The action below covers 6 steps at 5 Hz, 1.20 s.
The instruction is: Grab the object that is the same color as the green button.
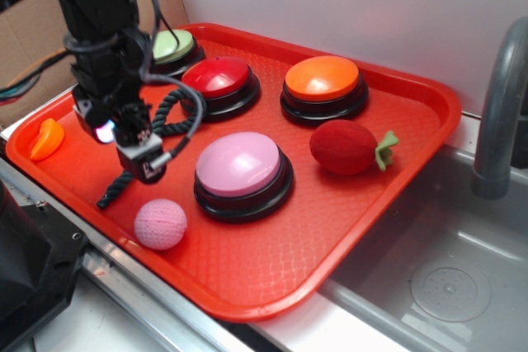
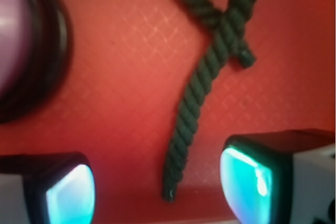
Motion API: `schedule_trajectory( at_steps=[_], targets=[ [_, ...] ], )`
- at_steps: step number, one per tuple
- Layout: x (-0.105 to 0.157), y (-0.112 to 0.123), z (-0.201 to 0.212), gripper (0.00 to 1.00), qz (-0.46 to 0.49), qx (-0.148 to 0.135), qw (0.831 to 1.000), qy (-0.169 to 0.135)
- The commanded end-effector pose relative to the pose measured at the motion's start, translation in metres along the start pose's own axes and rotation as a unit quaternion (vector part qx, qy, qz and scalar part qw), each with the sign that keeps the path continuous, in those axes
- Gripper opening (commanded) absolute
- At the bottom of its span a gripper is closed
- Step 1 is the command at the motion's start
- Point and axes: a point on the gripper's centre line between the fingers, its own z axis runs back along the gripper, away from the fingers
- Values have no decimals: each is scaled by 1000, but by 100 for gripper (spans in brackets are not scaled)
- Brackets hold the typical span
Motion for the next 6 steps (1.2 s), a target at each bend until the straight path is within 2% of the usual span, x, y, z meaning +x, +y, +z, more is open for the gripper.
schedule_trajectory(
  at_steps=[1, 2, 3, 6],
  targets=[
    [3, 10, -30, 100, 10, -12, 1000, -3],
    [3, 12, -37, 100, 22, -12, 1000, -8],
    [2, 13, -40, 0, 30, -30, 998, -37],
    [2, 14, -40, 0, 34, -35, 998, -40]
  ],
)
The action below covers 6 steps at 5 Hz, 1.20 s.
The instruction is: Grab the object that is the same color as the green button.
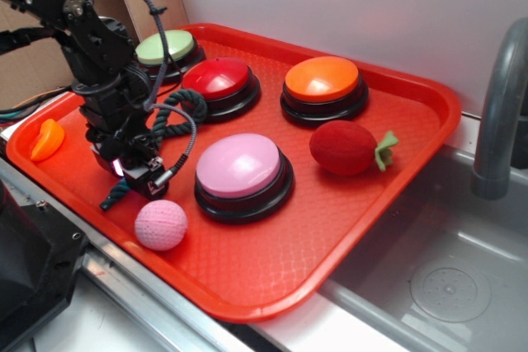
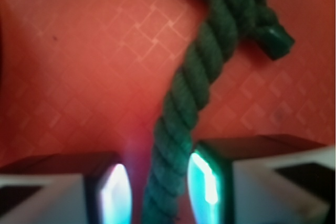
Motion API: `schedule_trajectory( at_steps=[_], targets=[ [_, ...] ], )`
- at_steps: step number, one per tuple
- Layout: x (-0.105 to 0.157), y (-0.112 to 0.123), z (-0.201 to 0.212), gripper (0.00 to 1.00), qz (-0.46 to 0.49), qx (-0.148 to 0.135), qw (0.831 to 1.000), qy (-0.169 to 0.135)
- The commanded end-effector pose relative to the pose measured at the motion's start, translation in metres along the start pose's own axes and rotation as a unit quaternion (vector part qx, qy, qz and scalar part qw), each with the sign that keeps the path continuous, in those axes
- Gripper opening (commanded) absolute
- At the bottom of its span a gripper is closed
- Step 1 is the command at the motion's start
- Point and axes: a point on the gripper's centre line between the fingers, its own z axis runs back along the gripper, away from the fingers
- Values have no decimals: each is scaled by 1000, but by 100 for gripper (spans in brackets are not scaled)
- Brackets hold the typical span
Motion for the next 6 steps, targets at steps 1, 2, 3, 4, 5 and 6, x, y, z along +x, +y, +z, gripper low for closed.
schedule_trajectory(
  at_steps=[1, 2, 3, 4, 5, 6],
  targets=[
    [-4, 3, -3, 0, 1, 0, 1000, -1],
    [0, 3, 14, 0, 3, 16, 999, 37],
    [9, 1, 46, 0, 4, 31, 997, 64],
    [23, -10, 83, 0, -3, 35, 998, 47],
    [27, -16, 115, 0, -18, 20, 998, 52],
    [25, -19, 154, 0, -4, 29, 999, 38]
  ],
)
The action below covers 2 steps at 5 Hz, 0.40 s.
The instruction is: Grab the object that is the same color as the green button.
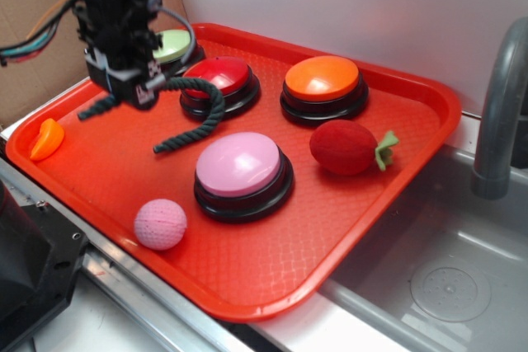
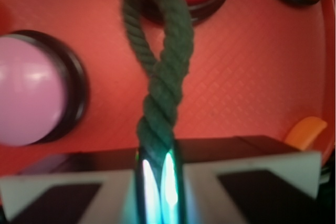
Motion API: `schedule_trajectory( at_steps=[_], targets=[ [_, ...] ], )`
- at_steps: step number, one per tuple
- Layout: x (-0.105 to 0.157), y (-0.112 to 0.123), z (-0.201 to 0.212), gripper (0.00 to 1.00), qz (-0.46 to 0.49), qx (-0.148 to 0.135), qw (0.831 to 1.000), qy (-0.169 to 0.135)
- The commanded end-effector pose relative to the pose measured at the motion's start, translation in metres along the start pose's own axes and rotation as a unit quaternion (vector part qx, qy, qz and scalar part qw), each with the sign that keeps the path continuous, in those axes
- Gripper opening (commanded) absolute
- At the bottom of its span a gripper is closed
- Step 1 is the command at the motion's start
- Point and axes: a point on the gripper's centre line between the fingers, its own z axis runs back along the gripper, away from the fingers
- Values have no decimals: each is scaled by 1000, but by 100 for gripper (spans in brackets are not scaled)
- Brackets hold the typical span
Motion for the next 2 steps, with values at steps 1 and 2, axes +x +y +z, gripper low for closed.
schedule_trajectory(
  at_steps=[1, 2],
  targets=[
    [-6, -5, 68, 0, 5, 28, 998, -60],
    [4, -5, 62, 0, 8, 25, 999, -36]
  ],
)
